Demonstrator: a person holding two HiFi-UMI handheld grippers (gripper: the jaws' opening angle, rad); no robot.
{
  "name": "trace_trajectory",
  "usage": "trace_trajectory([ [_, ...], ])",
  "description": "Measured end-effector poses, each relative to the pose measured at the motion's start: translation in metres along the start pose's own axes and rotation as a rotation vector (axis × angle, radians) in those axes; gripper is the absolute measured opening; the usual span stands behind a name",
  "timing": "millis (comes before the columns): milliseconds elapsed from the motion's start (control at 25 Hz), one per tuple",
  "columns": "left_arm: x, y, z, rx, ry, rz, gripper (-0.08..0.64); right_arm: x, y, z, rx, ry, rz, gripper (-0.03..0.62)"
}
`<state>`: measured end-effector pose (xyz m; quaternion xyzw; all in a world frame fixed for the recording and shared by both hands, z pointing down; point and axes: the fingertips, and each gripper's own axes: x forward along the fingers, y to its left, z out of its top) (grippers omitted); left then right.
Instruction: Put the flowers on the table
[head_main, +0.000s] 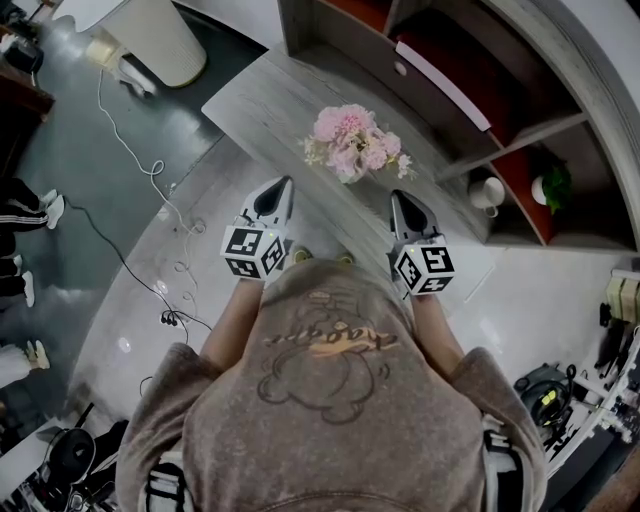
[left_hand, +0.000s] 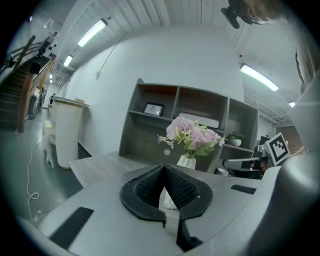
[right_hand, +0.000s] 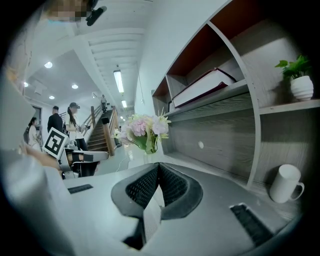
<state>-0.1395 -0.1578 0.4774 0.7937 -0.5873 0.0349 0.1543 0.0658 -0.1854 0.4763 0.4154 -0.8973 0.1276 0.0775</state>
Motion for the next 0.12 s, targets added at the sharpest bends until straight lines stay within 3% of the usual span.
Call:
trace_trajectory([
  [120,0.0009,-0.0003,-0.0009,-0.016,0.004,-0.003,0.017,0.0001,-0.0017,0.0000,-0.001,0.002,0.002,-0.003],
])
